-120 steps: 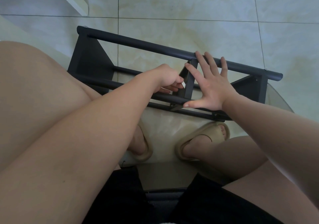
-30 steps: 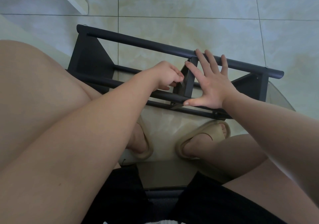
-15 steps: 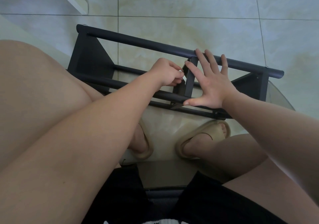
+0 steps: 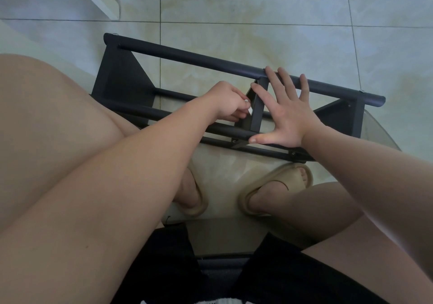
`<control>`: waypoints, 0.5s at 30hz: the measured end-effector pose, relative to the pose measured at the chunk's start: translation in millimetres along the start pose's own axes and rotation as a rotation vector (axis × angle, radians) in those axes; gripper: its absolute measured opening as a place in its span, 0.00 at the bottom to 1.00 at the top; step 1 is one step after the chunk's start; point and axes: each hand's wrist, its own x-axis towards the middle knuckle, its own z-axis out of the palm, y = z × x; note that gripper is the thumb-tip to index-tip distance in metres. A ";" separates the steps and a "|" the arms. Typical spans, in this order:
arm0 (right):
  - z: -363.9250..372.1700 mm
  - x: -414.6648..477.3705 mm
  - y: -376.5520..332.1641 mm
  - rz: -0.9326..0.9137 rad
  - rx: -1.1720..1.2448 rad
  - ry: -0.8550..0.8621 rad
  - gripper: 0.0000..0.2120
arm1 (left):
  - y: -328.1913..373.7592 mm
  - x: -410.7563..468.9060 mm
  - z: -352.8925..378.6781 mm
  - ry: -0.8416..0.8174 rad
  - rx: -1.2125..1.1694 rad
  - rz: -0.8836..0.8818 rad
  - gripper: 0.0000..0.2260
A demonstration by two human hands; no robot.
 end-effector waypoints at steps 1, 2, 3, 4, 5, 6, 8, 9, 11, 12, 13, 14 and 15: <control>-0.1 0.1 -0.1 -0.001 0.000 -0.001 0.59 | 0.3 -0.4 -0.7 -0.007 -0.015 -0.009 0.02; -0.2 0.1 -0.1 0.000 -0.001 -0.002 0.59 | 0.6 -0.7 -1.2 -0.016 -0.024 -0.019 0.01; -0.2 0.0 -0.1 0.001 0.000 -0.004 0.59 | 0.8 -1.1 -1.4 -0.028 -0.027 -0.028 0.01; -0.1 -0.2 0.0 0.002 0.000 -0.004 0.59 | 1.1 -1.5 -1.5 -0.042 -0.026 -0.034 0.01; 0.1 -0.2 0.1 0.001 0.002 -0.001 0.59 | 1.4 -2.0 -1.4 -0.055 -0.028 -0.038 0.01; 0.2 -0.3 0.1 0.000 0.003 0.001 0.59 | 1.6 -2.1 -1.3 -0.066 -0.031 -0.044 0.02; 0.4 -0.4 0.1 -0.001 0.002 0.003 0.59 | 2.1 -2.0 -1.2 -0.086 -0.039 -0.067 0.03; 0.4 -0.3 0.3 -0.002 0.003 0.002 0.59 | 2.5 -2.1 -1.0 -0.093 -0.038 -0.083 0.03; 0.6 -0.1 0.4 -0.001 0.007 0.002 0.59 | 2.8 -1.8 -0.4 -0.098 -0.014 -0.108 0.04; 0.7 -0.2 0.3 0.000 0.007 0.002 0.59 | 2.7 -1.5 -0.1 -0.099 0.003 -0.114 0.04; 0.7 -0.1 0.3 0.001 0.006 0.002 0.59 | 2.8 -1.4 0.3 -0.101 0.014 -0.117 0.05; 0.9 -0.2 0.2 0.001 0.006 0.003 0.59 | 2.7 -1.3 0.7 -0.103 0.020 -0.120 0.05; 1.0 -0.2 0.4 0.002 0.006 0.003 0.59 | 2.9 -1.2 1.1 -0.105 0.024 -0.121 0.06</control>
